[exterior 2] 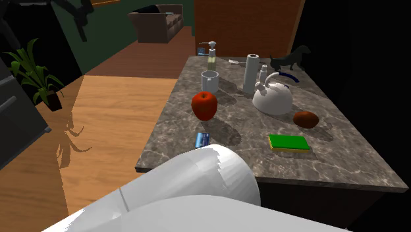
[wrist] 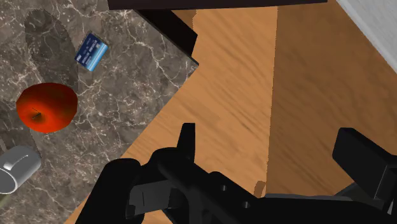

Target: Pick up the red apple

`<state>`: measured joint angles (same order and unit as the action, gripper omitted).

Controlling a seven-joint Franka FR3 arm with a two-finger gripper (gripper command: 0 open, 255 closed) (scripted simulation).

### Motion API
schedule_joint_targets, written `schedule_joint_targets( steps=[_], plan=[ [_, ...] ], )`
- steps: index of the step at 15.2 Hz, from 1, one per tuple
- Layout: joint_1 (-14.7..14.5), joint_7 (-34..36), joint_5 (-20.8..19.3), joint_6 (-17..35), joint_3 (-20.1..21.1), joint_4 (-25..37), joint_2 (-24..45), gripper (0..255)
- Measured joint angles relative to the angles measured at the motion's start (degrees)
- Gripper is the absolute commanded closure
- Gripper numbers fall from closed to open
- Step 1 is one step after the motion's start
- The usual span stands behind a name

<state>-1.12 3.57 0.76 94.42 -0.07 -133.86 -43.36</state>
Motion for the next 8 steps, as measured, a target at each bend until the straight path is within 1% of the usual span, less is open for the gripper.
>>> schedule_joint_targets(
  steps=[2,8],
  plan=[
    [0.37,0.47,-0.22,0.81,0.01,-0.44,0.2,0],
    [4.64,6.18,-2.86,12.16,0.0,-4.37,5.56,0]
  ],
)
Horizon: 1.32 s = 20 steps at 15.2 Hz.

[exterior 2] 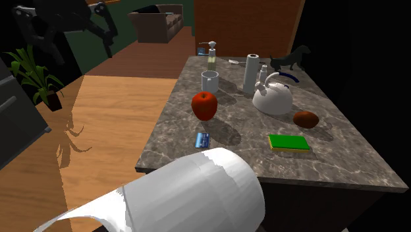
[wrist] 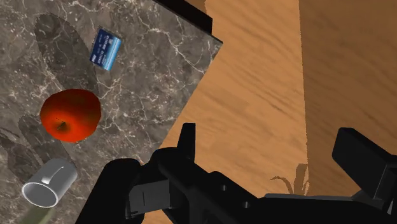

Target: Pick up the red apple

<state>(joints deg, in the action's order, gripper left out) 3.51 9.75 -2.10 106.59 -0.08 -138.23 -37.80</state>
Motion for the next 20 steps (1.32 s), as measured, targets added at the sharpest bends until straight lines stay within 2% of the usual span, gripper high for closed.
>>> schedule_joint_targets(
  steps=[9,20],
  plan=[
    [7.74,10.19,-5.56,17.03,-0.91,-2.52,11.13,0],
    [17.56,25.21,-14.59,33.16,-3.18,0.72,26.8,0]
  ],
)
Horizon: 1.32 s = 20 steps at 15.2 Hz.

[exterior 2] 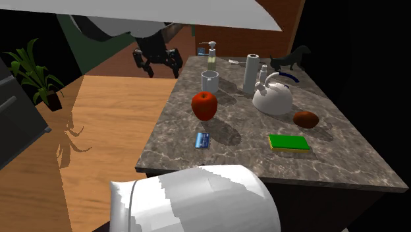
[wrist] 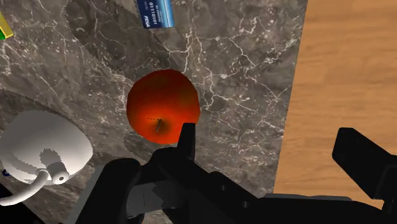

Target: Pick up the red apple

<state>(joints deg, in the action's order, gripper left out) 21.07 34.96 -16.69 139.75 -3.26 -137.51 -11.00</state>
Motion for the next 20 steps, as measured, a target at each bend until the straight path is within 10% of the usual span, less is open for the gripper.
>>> schedule_joint_targets(
  steps=[20],
  plan=[
    [7.93,26.48,-15.91,17.14,-7.6,8.73,22.56,0]
  ],
)
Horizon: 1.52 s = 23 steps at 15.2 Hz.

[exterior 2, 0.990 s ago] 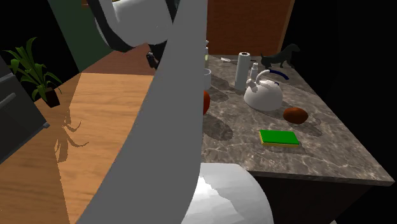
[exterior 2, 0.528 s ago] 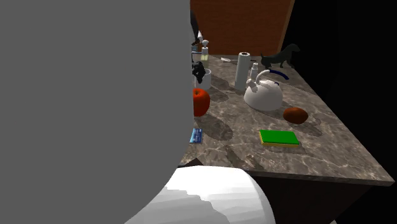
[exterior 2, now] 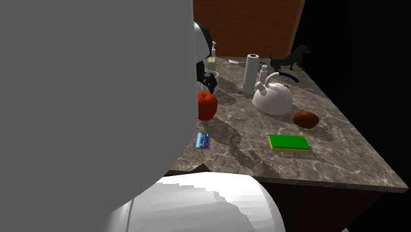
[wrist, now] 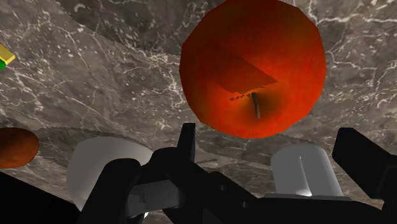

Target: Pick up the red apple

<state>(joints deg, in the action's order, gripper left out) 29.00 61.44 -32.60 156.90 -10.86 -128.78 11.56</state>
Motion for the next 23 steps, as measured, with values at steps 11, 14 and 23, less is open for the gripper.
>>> schedule_joint_targets(
  steps=[11,14,23],
  plan=[
    [0.0,0.69,-0.67,1.11,-0.31,-0.04,1.01,255],
    [0.04,0.18,-0.21,0.37,-0.1,-0.09,0.26,255],
    [0.34,-4.14,3.47,-5.3,1.1,0.64,-4.94,255]
  ],
)
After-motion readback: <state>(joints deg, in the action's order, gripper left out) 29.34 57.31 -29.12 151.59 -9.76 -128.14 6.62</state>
